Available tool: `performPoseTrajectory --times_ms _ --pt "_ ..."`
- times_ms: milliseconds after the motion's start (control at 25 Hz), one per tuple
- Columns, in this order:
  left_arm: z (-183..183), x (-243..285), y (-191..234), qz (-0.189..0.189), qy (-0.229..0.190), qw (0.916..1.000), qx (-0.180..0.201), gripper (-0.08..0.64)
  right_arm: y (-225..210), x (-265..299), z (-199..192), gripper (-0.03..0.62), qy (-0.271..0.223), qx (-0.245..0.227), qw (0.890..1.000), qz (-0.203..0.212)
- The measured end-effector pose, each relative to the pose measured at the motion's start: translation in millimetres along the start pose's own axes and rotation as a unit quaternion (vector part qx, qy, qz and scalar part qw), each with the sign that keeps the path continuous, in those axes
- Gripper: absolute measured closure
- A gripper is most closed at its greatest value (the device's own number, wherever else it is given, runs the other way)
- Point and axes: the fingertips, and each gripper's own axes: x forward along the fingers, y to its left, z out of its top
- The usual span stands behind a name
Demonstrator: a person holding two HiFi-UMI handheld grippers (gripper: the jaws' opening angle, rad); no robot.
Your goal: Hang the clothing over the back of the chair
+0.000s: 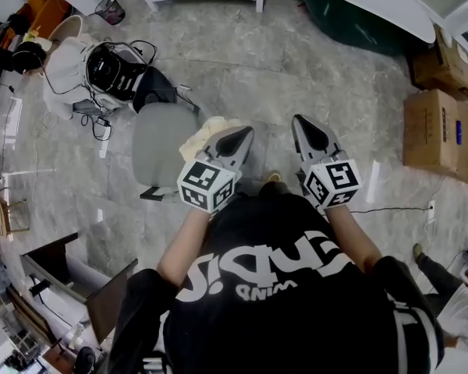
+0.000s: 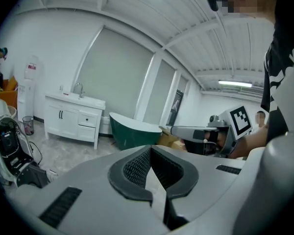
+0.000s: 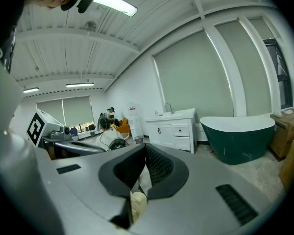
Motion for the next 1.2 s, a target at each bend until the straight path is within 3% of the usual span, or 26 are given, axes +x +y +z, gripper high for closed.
performPoseTrajectory --times_ms 480,920,1200 --pt "56 -73 19 0.083 -0.094 0.9921 0.004 0.545 47 12 25 0.578 -0.026 -0.019 0.997 0.077" --pt "45 -143 51 0.186 -0.137 0.9729 -0.003 0.545 82 26 36 0.578 -0.042 -0.031 0.990 0.133" --pt "45 -151 61 0.208 -0.145 0.9672 -0.004 0.545 94 33 36 0.578 -0.041 -0.039 0.987 0.152"
